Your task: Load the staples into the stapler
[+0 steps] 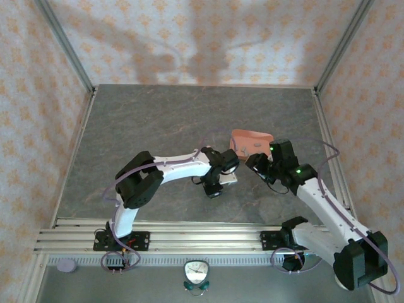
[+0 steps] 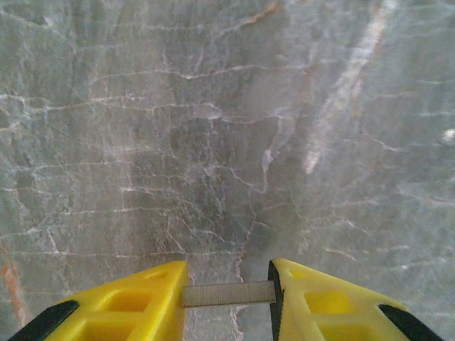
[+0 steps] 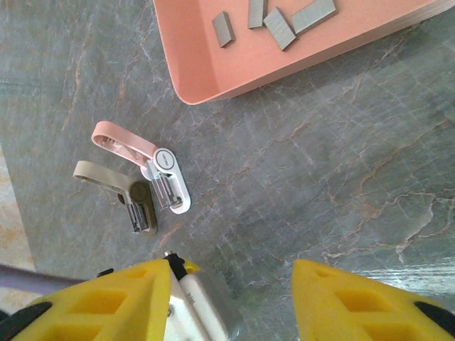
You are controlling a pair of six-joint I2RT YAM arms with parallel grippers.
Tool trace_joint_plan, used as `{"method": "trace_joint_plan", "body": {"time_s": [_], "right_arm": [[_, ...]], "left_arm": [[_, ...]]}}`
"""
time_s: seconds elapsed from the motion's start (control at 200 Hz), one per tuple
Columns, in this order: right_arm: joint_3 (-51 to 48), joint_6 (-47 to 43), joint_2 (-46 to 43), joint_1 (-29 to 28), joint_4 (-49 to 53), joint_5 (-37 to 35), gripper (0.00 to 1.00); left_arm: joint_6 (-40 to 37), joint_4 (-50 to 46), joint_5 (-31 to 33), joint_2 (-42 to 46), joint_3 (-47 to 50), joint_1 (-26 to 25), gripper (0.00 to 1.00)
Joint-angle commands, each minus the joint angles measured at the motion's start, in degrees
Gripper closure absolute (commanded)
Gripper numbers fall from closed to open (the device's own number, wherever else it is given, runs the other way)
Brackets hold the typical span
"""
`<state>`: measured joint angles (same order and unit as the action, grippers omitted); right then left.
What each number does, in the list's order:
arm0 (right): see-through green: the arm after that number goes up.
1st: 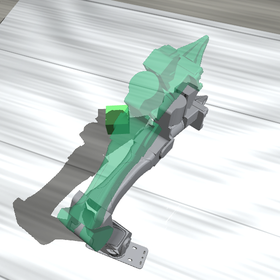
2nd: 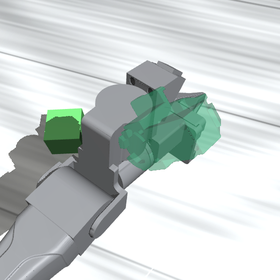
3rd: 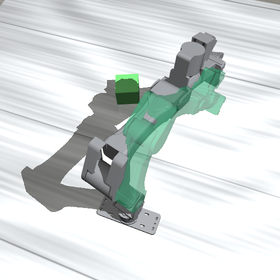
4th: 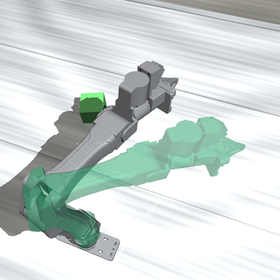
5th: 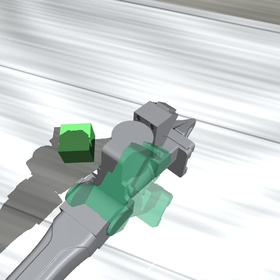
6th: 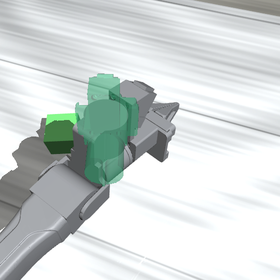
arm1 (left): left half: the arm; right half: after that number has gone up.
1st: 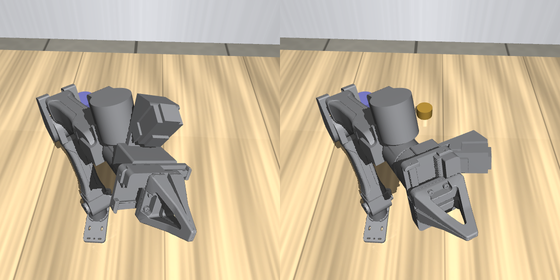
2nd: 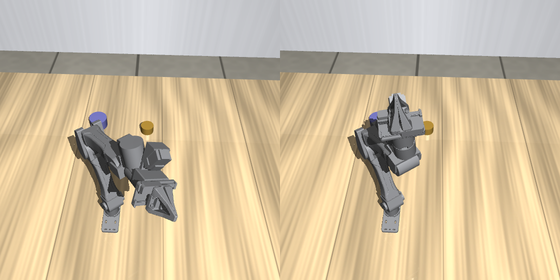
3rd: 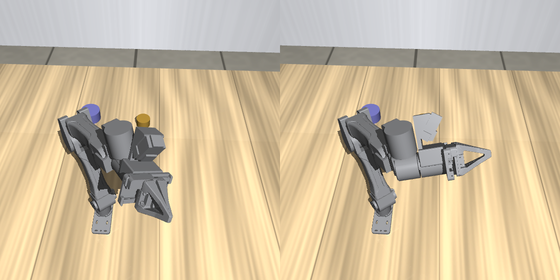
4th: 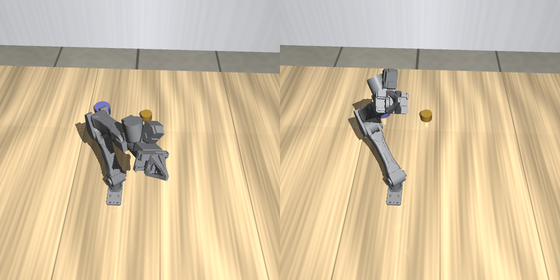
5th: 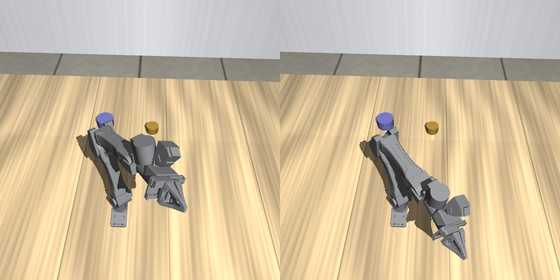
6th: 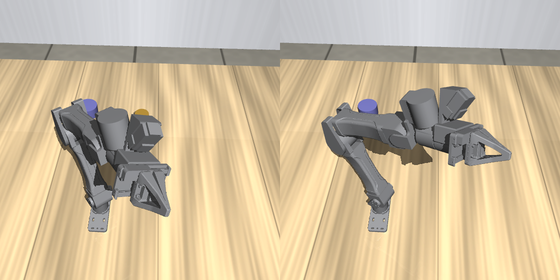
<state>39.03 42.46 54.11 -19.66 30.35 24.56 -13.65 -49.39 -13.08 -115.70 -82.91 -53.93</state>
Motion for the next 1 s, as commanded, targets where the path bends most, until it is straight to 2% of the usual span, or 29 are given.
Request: {"method": "trace_joint_plan", "body": {"time_s": [0.0,0.25,0.42,0.541,0.781,0.996], "right_arm": [[-1.0,0.6,-1.4,0.2,2.7,-3.4,0.52],[-0.7,-0.6,-1.5,0.2,4.7,-4.1,0.51],[0.1,-1.9,-1.3,0.2,5.7,-3.6,0.51],[0.7,-2.9,-0.8,0.3,6.4,-3.2,0.5],[2.4,-5.0,1.4,-0.2,8.3,-3.2,0.49],[5.8,-6.9,5.6,-3.7,10.5,-5.7,0.5]], "left_arm": [[1.8,-0.4,3.4,-1.6,-1.8,-0.7,0.63],[1.8,-0.5,4.6,-3.3,-1.9,-0.7,0.61],[3.1,0.2,5.5,-1.7,-2.1,-0.7,0.49],[2.8,0.2,5.9,-0.3,-2.3,-0.8,0.44],[3.0,2.3,7.1,5.9,-0.6,-0.8,0.39],[6.7,5.9,8.9,16.9,6.0,0.1,0.35]]}}
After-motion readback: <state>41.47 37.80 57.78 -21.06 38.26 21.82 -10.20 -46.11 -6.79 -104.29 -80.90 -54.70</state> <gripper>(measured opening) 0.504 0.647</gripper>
